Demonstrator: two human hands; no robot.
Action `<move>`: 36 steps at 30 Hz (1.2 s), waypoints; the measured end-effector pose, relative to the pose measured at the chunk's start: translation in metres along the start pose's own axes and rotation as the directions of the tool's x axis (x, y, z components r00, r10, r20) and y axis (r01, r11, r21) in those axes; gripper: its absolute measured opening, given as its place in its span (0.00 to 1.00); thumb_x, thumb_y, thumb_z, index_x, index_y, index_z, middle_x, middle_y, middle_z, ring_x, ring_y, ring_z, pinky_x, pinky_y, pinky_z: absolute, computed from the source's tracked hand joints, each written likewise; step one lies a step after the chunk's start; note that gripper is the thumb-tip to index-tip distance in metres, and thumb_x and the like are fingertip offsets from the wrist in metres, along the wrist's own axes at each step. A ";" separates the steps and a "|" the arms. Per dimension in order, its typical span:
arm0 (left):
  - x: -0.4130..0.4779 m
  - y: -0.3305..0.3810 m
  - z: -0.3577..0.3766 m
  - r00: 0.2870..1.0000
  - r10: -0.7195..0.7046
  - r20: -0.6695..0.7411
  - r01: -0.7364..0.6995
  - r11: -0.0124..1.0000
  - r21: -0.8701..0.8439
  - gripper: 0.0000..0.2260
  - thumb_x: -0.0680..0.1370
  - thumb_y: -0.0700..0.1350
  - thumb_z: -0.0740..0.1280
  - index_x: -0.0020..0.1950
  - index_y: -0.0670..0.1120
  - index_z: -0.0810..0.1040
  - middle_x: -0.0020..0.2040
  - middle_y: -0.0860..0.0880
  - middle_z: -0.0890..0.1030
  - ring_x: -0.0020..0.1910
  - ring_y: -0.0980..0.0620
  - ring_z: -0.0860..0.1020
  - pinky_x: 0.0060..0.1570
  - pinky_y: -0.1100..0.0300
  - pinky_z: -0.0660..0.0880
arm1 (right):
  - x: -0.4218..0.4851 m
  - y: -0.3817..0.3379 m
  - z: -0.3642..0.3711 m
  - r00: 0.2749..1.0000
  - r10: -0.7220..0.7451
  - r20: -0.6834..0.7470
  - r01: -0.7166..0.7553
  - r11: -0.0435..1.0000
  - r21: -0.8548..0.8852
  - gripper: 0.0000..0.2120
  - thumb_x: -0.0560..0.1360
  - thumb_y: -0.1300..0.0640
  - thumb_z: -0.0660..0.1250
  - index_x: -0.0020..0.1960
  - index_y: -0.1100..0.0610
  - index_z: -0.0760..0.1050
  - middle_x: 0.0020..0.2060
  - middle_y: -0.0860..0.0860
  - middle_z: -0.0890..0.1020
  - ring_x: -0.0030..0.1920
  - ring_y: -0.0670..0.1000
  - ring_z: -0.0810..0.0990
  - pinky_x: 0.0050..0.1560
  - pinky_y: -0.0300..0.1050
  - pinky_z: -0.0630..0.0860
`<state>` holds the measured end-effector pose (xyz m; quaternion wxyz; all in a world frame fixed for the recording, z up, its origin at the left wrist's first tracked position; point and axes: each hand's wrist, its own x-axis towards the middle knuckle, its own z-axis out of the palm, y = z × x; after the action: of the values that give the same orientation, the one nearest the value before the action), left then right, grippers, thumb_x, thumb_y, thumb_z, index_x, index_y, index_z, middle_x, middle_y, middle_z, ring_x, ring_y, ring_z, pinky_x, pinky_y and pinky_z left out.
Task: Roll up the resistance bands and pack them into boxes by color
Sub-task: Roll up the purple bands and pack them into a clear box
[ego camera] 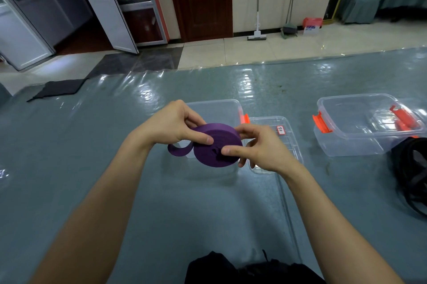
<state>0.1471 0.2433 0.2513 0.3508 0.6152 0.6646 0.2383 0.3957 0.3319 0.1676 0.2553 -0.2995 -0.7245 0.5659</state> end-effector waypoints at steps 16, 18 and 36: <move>-0.001 -0.026 0.048 0.791 0.186 -0.584 -0.398 0.880 -0.259 0.10 0.87 0.42 0.68 0.66 0.48 0.86 0.60 0.44 0.85 0.56 0.50 0.85 0.52 0.58 0.84 | 0.002 0.000 0.013 0.971 0.041 -0.234 0.065 0.901 0.429 0.19 0.71 0.54 0.81 0.56 0.64 0.85 0.44 0.63 0.89 0.27 0.57 0.83 0.30 0.46 0.81; -0.001 -0.027 0.057 0.755 0.166 -0.634 -0.404 0.880 -0.251 0.12 0.88 0.42 0.66 0.69 0.47 0.85 0.62 0.45 0.85 0.60 0.48 0.85 0.56 0.53 0.84 | 0.003 0.000 0.017 0.965 0.054 -0.255 0.070 0.890 0.451 0.19 0.71 0.54 0.81 0.56 0.65 0.84 0.44 0.62 0.89 0.27 0.57 0.82 0.30 0.47 0.81; -0.003 -0.079 0.072 0.764 -0.206 -0.611 -0.307 0.717 -0.626 0.16 0.80 0.37 0.77 0.65 0.52 0.85 0.61 0.43 0.87 0.53 0.43 0.89 0.48 0.52 0.87 | 0.021 0.018 0.089 0.925 0.253 -0.284 -0.069 0.846 0.529 0.28 0.72 0.49 0.82 0.66 0.61 0.78 0.45 0.60 0.89 0.34 0.59 0.88 0.36 0.49 0.85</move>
<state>0.1505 0.2215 0.1461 0.2985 0.3362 0.5847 0.6753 0.3211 0.2906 0.1308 0.3983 -0.3754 -0.4649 0.6959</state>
